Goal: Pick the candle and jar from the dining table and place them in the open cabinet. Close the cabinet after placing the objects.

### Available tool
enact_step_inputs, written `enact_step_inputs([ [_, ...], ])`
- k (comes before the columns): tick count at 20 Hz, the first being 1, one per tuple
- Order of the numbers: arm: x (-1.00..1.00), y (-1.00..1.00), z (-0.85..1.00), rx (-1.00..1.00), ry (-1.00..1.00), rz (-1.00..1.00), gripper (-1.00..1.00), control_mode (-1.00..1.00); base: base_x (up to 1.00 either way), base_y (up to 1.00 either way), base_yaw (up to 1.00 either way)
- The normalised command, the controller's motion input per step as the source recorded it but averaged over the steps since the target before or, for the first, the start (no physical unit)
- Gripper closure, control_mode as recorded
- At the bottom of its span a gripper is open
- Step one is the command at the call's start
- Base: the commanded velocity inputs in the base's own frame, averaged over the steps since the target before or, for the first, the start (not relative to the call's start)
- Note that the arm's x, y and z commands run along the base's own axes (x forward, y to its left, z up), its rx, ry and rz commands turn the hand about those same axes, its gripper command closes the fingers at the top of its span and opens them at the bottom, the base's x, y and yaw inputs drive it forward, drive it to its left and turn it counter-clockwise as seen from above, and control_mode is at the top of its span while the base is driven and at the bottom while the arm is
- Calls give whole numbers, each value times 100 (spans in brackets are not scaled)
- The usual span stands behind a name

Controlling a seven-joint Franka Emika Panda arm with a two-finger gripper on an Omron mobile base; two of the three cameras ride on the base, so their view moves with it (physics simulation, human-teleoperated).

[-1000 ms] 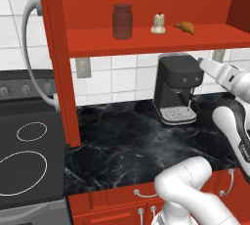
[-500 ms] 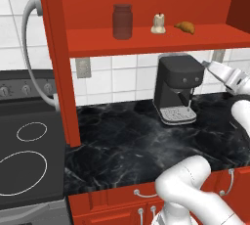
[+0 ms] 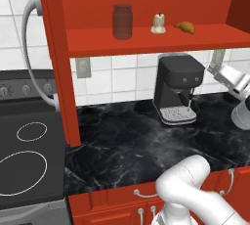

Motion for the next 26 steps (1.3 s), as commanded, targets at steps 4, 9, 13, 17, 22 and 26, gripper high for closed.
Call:
enact_step_inputs([
  [4,0,-8,-7,6,-2,4,-100,-100,0,0,0],
  [9,-6,-22,-2,1,-8,0,-100,-100,0,0,0],
  [13,-26,-28,0,0,-17,0,-100,-100,0,0,0],
  [17,-4,-25,-7,0,-3,0,-100,-100,0,0,0],
  [22,1,-28,-2,0,-2,1,-100,-100,0,0,0],
  [26,0,-25,-10,0,-6,2,-100,-100,0,0,0],
])
